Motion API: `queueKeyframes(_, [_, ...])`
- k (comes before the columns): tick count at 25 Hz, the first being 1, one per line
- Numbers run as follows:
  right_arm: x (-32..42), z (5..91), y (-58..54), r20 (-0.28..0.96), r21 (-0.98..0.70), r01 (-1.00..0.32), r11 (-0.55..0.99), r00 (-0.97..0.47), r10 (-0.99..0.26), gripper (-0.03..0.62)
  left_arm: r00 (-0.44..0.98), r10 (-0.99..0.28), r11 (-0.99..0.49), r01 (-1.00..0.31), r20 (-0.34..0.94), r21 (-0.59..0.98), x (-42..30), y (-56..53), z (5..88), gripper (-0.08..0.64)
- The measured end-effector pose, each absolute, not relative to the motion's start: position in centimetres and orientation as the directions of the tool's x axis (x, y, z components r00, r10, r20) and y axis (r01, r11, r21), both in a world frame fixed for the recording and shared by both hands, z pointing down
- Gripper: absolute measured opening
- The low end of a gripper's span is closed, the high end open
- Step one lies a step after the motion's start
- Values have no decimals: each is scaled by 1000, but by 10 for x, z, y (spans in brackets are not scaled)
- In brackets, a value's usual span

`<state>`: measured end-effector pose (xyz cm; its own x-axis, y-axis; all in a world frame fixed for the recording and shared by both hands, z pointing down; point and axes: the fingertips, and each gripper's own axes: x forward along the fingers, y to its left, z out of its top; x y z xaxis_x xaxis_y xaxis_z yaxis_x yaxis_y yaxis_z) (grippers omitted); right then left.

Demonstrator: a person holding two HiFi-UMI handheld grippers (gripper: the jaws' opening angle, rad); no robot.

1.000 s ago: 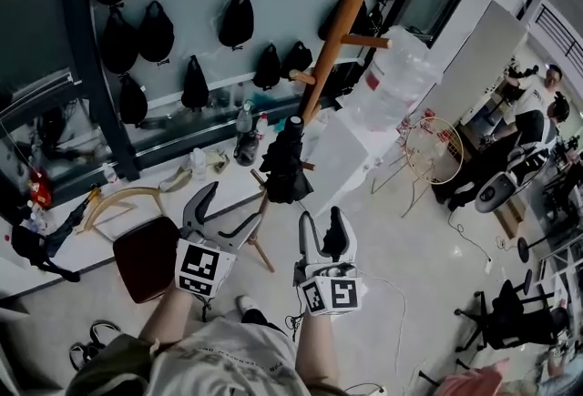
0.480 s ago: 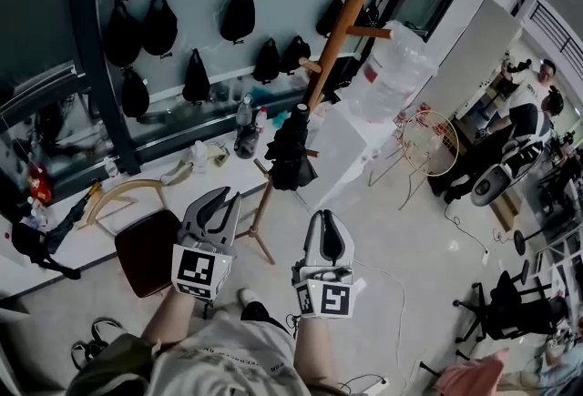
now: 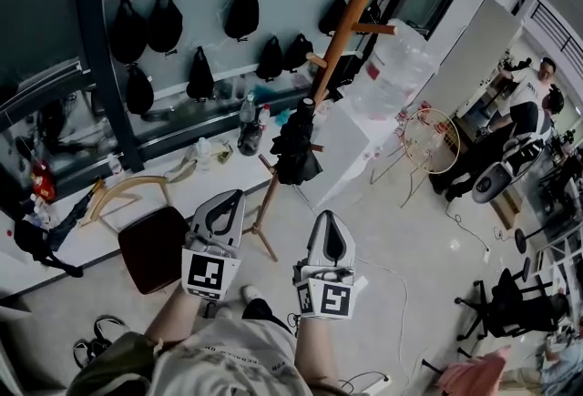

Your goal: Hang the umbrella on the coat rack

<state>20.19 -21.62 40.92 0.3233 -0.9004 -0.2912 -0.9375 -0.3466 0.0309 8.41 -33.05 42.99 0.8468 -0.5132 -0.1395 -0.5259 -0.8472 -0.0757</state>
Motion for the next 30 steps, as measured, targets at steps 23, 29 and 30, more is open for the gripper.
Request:
queueKeyframes(23, [210, 403, -221, -286, 82, -919, -386, 349, -892, -2, 845, -505, -856, -516, -177, -19, 93, -339, 420, 11])
queueKeyframes(29, [209, 405, -223, -295, 91, -926, -365, 325, -899, -2, 843, -515, -851, -525, -154, -26, 94, -342, 427, 11])
queueKeyframes(30, [209, 405, -224, -295, 91, -927, -364, 324, -899, -2, 843, -516, -851, -525, -155, -24, 94, -343, 428, 11])
